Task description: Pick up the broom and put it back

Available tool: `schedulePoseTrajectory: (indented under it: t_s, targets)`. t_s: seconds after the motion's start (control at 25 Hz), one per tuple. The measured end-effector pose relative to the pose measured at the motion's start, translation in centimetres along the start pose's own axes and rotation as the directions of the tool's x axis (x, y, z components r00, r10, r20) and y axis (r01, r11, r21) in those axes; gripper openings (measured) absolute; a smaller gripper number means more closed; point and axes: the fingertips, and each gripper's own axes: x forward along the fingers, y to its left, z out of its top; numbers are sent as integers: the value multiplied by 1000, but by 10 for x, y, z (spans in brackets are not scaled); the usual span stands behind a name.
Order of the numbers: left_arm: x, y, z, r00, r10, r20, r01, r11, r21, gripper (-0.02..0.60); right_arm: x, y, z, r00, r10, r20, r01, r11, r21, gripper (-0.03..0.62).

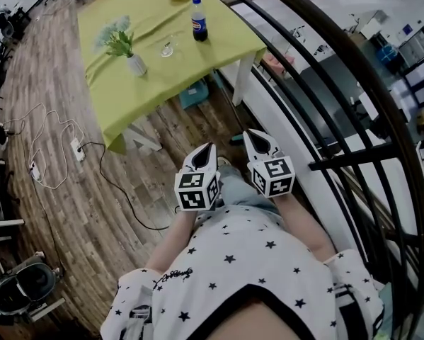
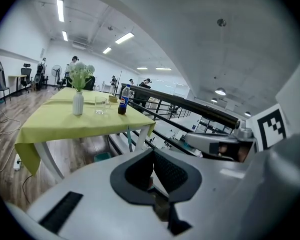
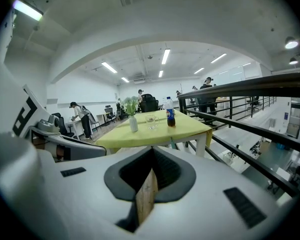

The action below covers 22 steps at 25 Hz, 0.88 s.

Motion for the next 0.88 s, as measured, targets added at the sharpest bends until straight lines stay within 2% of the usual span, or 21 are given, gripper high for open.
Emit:
schedulePoseTrajectory:
  t_s: [0.44, 0.68, 0.88]
  targets:
    - [-4, -2, 4, 1000, 4, 18, -4, 1000, 15, 11, -9, 0, -4, 1000, -5, -5, 5, 1000, 30, -6]
    - [-4, -1, 7, 1000, 4, 19, -4, 1000, 14, 11, -11, -1, 2, 1000, -25, 18, 25, 1000, 10, -8]
    - [-2, -2, 8, 1000, 1, 17, -1, 1000, 14, 11, -11, 1, 5, 1000, -6, 21, 6, 1000, 4, -8]
